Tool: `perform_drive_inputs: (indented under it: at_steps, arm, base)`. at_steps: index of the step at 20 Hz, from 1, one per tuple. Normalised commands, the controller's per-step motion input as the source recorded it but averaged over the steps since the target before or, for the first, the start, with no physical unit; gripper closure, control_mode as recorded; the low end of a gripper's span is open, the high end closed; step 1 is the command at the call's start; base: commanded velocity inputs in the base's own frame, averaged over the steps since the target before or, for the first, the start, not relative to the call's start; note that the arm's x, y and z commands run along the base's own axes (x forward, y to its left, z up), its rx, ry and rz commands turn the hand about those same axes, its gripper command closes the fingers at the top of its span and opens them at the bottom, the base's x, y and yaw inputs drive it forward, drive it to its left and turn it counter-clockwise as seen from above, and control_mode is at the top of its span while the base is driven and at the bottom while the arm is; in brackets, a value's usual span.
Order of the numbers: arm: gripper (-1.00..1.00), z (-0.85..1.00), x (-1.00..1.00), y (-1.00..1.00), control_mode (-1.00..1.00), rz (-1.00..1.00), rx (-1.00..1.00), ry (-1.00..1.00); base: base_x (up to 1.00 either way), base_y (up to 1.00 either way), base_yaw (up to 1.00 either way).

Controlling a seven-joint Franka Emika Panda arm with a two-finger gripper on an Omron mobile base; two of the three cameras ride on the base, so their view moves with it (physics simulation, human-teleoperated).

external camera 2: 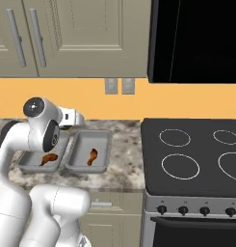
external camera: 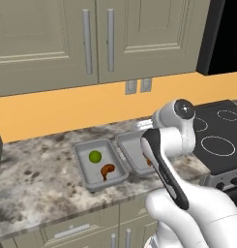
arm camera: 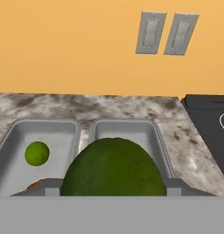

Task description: Place one lime and one chicken drumstick in each tupperware on the nearby counter, to pack two identical lunches.

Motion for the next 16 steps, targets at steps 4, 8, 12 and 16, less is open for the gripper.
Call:
perform_drive_inputs:
  at_steps: [4,8,12,16]
  arm:
    - [1.00,-0.35,0.50,-0.14,-1.00,0.00,0.00,0.06]
    - [1.00,-0.30,0.51,-0.20,-1.00,0.00,0.00,0.10]
    - [1.00,-0.34,0.49,-0.24,-1.00,0.00,0.00,0.11]
    - [1.00,-0.38,0.52,-0.17,-1.00,0.00,0.00,0.07]
  base:
    - [0.00,0.00,0.00]
    - [0.00,0.00,0.00]
    - [0.00,0.00,0.00]
    - [0.00,0.00,0.00]
